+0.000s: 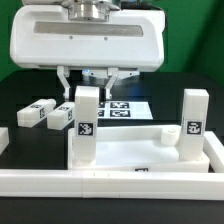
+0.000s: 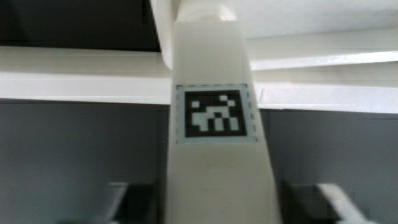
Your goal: Assemble desk
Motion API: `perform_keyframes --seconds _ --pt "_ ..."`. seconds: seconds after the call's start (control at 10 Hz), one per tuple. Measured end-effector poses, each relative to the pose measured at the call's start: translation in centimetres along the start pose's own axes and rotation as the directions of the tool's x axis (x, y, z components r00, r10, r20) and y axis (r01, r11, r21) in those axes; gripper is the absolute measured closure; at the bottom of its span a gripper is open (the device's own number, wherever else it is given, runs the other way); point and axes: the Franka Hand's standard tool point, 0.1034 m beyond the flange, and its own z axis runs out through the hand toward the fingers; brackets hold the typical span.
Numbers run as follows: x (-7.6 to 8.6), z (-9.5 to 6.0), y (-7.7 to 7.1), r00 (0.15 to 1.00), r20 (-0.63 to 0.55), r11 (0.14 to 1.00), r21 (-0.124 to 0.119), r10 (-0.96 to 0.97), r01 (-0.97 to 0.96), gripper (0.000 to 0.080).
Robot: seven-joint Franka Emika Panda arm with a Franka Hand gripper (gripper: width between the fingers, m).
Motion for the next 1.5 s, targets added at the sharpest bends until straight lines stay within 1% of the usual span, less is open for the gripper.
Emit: perform_keyframes --seconds 0.1,0.2,0.3,0.5,0.6,0.7,0.8,1.1,1.2,1.3,1.4,1.5 --pt "0.0 0.0 0.0 1.0 0.0 1.0 0.0 0.0 0.0 0.0243" --pt "0.0 0.0 0.0 1.0 0.0 1.0 0.0 0.0 0.0 0.0179" --pt "0.2 -0.2 0.0 1.0 0.007 1.0 0.005 0.001 -0.001 0.0159" --pt "0.7 -1.0 0.0 1.0 0.01 1.0 0.014 0.003 -0.003 0.0151" --pt "0.9 -1.5 -0.1 0.999 0.035 0.999 0.032 0.004 -0.006 0.0151" --pt "1.9 -2.3 -0.1 0.998 0.058 0.999 0.052 0.007 -0.01 0.015" --pt "2.9 -2.8 -0.1 0.998 0.062 0.998 0.06 0.02 -0.024 0.015" --pt "2.6 -2.4 0.1 0.998 0.055 0.998 0.053 0.013 -0.016 0.015" --pt "1.5 -1.4 0.7 0.999 0.039 1.0 0.028 0.01 -0.011 0.015" --pt "0.6 -0.7 0.5 0.996 0.09 0.999 0.044 0.012 -0.016 0.015" --pt "0.4 -0.7 -0.1 0.984 0.177 0.997 0.072 0.027 -0.04 0.015" --pt "0.9 -0.4 -0.1 0.978 0.205 0.996 0.078 0.037 -0.054 0.015"
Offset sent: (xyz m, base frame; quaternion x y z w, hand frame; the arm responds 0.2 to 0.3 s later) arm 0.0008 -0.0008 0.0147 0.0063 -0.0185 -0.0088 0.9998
